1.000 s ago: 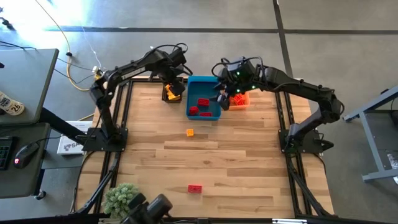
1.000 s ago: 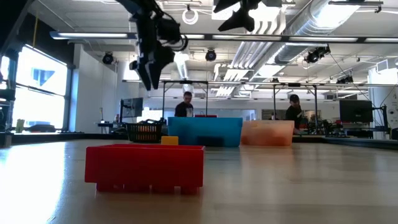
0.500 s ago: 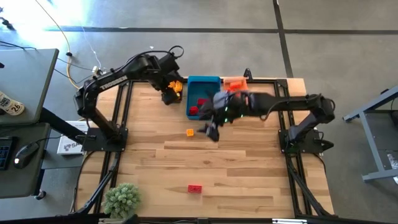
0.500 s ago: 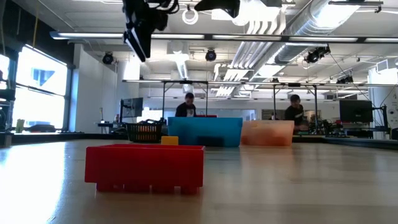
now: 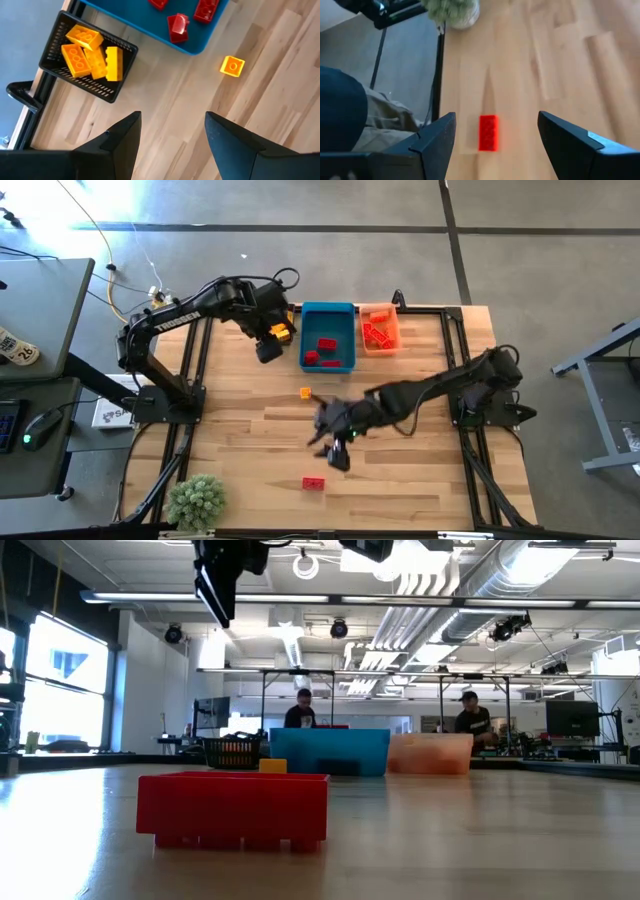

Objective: Sort & place blocks by color
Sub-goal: Put the red game piece into the blue bin

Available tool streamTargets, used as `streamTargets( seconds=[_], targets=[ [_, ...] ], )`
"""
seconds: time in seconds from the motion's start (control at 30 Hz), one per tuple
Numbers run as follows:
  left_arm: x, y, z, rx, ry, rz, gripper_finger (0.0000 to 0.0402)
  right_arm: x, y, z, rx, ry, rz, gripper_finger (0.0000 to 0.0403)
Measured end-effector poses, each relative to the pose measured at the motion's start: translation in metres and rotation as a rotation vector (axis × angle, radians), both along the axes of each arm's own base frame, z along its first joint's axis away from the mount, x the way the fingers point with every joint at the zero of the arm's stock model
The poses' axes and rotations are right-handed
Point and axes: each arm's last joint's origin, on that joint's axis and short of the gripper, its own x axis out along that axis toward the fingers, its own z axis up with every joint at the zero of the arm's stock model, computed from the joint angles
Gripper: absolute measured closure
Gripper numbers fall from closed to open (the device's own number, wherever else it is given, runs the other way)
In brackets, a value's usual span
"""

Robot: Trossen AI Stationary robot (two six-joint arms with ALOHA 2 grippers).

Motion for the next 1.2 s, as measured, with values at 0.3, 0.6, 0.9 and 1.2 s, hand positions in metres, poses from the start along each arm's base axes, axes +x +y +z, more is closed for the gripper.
streamTargets(
  seconds=[0.3,0.6,0.9,1.2],
  targets=[
    [0.005,-0.009,0.000,-0.008,-0.007,0.000,0.0196,0.006,0.046,-0.035,-0.050,0.037,-0.001,0.0135],
    [0.008,-0.015,0.000,-0.010,-0.009,-0.013,0.0196,0.014,0.075,-0.077,-0.107,0.087,0.029,0.0135],
    [0.009,-0.017,0.000,-0.011,-0.009,-0.018,0.0196,0.023,0.093,-0.126,-0.163,0.144,0.040,0.0135],
    [0.009,-0.017,0.000,-0.012,-0.010,-0.013,0.0196,0.036,0.100,-0.157,-0.147,0.116,0.037,0.0135]
  ],
)
